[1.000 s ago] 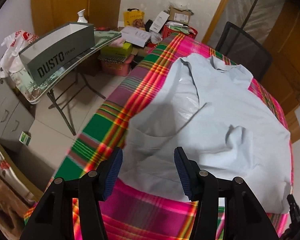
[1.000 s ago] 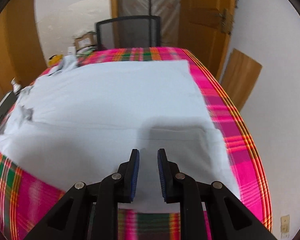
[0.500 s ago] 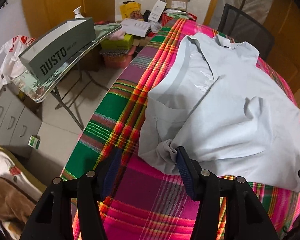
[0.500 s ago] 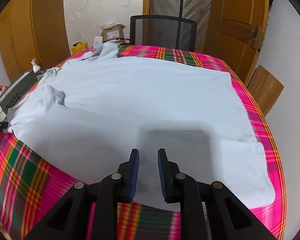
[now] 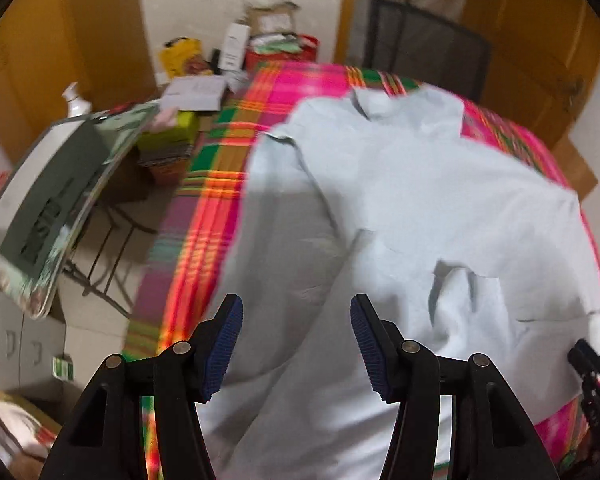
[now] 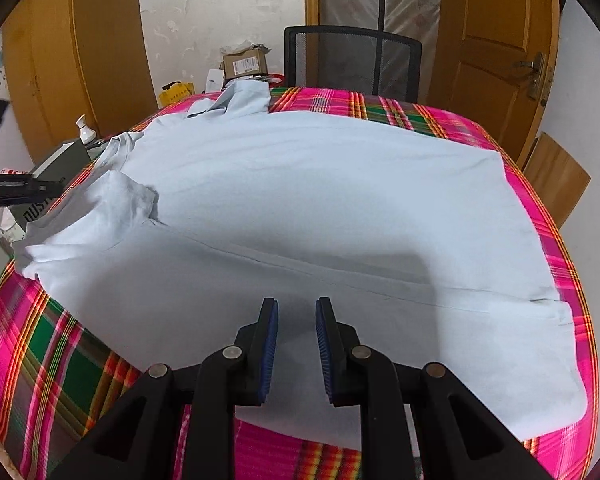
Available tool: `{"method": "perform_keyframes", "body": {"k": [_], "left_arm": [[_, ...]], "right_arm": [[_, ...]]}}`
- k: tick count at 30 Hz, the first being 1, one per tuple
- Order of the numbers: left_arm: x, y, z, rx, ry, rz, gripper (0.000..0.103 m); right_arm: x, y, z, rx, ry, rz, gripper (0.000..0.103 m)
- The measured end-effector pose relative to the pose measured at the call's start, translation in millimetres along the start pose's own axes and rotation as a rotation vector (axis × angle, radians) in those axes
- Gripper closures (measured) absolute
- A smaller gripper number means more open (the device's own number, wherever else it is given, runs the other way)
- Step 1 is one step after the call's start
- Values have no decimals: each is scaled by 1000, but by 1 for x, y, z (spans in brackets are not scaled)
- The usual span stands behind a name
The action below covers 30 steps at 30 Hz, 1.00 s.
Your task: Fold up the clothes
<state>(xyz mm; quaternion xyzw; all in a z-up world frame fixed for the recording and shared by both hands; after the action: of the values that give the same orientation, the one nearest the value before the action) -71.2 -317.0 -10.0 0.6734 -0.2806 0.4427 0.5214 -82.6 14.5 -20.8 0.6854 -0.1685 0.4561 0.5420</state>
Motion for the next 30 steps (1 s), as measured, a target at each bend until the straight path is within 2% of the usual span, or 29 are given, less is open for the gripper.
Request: {"method": "perform_keyframes", "body": {"k": [2,3,4,6,8,12,17,22,23,30], "left_arm": [[-10,5,-8,-26,-13,10,45],[-13,7,-11,-37,-18,12,48],[-15,9,-14,-41,-18,18,55],[-19,9,-21,-67,-39,33,78],[-25,6,-27,-92,-34,51,86],[-24,4,-32,-109,-22,32,93],[-22,8,-25,-56,-25,9,97],[-11,12,-11,26,67,-82,100],[-13,12,-10,41,42,-73,100],[-28,7,-12,35,117,-27,98]], "right_arm": [[-3,2,0,-1,2,5,83],[-5,3,0,-1,3,8,83],[-6,3,0,-2,4,10,83],[-10,5,1,-3,5,15,83],[-12,6,1,-5,9,19,83],[-15,7,0,-14,21,18,83],[-16,8,-1,-20,30,14,82],[-16,7,-3,-27,47,9,82],[-16,7,-3,-26,48,8,82],[-15,6,-1,-17,50,6,81]]}}
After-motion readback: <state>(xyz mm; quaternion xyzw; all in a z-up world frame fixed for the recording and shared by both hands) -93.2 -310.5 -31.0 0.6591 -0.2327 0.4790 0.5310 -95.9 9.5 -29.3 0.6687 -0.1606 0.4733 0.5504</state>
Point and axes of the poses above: each gripper's, at about its wrist camera, not at the fingertips, and x roughly against the way its jaws point, z to its left, y to its top, the point moved 5 cm from there along -x, roughly the way its jaws point, and after that the axes turned 4 degrees about z, right-handed, at the moved point
